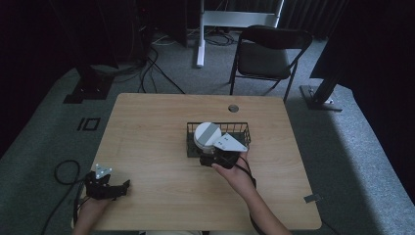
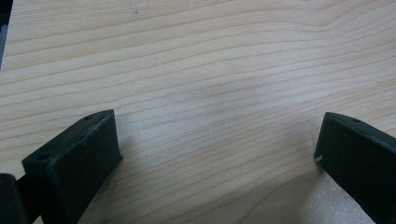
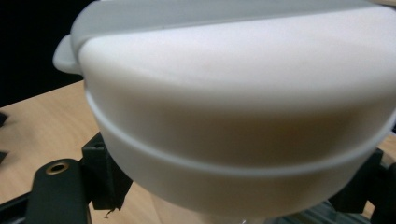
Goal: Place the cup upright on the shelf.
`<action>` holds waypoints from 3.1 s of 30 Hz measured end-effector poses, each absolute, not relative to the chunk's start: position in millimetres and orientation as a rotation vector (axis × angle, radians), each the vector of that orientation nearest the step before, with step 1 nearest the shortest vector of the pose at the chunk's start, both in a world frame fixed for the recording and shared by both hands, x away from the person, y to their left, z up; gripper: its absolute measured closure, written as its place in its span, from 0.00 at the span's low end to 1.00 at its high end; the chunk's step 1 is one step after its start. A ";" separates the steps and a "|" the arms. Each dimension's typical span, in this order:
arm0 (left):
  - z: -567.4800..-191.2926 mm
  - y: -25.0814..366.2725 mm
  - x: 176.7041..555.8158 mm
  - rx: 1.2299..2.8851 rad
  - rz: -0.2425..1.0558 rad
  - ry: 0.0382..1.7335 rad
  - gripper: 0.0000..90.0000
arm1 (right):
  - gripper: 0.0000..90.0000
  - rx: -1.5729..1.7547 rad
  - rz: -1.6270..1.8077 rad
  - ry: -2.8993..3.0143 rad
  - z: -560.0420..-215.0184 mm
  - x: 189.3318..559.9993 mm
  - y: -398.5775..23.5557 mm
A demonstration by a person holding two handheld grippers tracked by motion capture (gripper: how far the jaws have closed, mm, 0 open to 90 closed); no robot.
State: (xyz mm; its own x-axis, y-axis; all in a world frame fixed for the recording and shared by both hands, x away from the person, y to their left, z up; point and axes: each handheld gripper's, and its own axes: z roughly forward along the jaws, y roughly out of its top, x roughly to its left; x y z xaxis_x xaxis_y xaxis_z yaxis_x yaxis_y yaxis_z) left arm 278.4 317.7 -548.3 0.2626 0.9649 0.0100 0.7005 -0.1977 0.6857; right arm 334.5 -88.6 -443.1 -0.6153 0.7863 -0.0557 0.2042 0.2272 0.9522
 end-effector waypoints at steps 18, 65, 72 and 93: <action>-548.3 317.7 278.4 1.972 0.606 1.503 0.00 | 0.20 0.999 1.311 1.827 -430.8 369.3 -94.7; -548.3 317.6 278.3 1.972 0.606 1.503 0.00 | 0.20 1.252 1.027 1.891 -478.6 416.4 -90.8; -548.3 317.6 278.3 1.972 0.606 1.503 0.00 | 0.20 1.285 1.060 1.873 -480.9 412.5 -95.7; -548.3 317.6 278.4 1.972 0.606 1.503 0.00 | 0.15 1.273 1.151 1.848 -485.1 403.9 -108.0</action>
